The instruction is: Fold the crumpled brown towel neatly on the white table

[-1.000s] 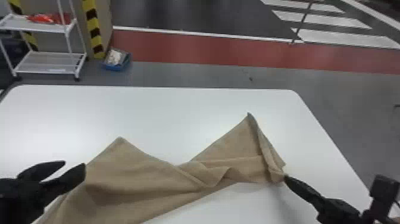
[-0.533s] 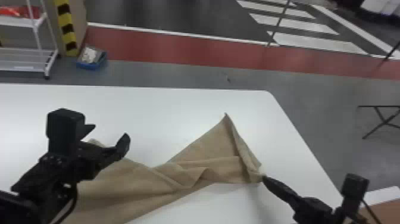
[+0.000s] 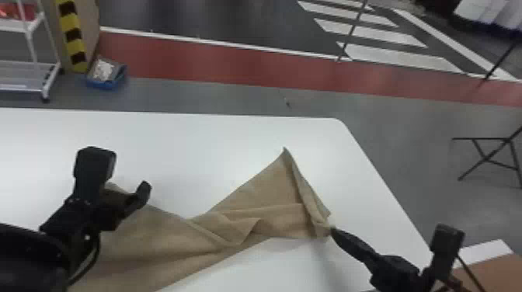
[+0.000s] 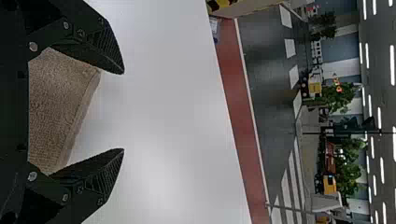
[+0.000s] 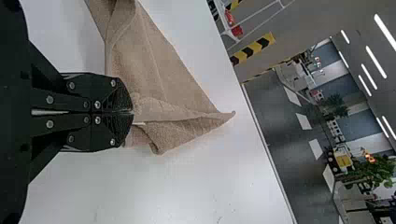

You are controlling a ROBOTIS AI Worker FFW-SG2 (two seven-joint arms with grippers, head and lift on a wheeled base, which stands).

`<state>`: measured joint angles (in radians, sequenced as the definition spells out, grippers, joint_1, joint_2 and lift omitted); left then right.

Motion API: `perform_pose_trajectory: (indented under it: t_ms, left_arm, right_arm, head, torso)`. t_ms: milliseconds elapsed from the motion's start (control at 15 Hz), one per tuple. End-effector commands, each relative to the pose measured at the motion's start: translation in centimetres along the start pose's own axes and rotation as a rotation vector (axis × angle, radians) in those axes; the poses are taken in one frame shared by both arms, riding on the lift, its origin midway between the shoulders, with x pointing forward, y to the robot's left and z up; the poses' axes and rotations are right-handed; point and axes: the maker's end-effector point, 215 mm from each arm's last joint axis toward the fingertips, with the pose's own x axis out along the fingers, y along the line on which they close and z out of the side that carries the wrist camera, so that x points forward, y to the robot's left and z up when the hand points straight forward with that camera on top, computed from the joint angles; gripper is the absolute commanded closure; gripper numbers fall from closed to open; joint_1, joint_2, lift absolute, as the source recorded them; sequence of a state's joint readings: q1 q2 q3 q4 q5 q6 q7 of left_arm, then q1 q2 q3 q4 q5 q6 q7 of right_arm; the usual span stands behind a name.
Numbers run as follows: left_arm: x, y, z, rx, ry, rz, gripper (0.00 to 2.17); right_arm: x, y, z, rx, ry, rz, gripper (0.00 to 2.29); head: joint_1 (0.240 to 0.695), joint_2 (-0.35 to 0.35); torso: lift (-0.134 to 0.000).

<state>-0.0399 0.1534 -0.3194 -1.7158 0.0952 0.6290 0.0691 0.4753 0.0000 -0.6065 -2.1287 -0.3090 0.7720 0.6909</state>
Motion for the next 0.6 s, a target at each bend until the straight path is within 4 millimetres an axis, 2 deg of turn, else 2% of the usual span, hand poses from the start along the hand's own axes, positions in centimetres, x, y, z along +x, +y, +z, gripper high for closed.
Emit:
perform_pose_trajectory:
  t_ms: [0, 67, 200, 533]
  left_arm:
    - [0.2, 1.5, -0.3, -0.019, 0.005, 0.02, 0.37]
    - [0.1, 2.0, -0.3, -0.026, 0.005, 0.026, 0.45]
    - [0.1, 2.4, -0.2, -0.04, 0.004, 0.025, 0.46]
    - [0.6, 2.9, -0.9, -0.046, 0.022, 0.021, 0.46]
  right_arm:
    - [0.7, 0.6, -0.3, -0.003, 0.005, 0.011, 1.8]
    - [1.0, 0.7, -0.4, -0.01, 0.004, 0.011, 1.8]
    - [1.1, 0.7, -0.4, -0.01, 0.005, 0.009, 1.8]
    - [1.3, 0.5, -0.3, -0.01, 0.001, 0.006, 1.8]
  head:
    - [0.695, -0.296]
    - [0.695, -0.287]
    - [0.695, -0.26]
    - [0.695, -0.246]
  torso:
    - [-0.124]
    - [-0.124]
    - [-0.124]
    - [-0.124]
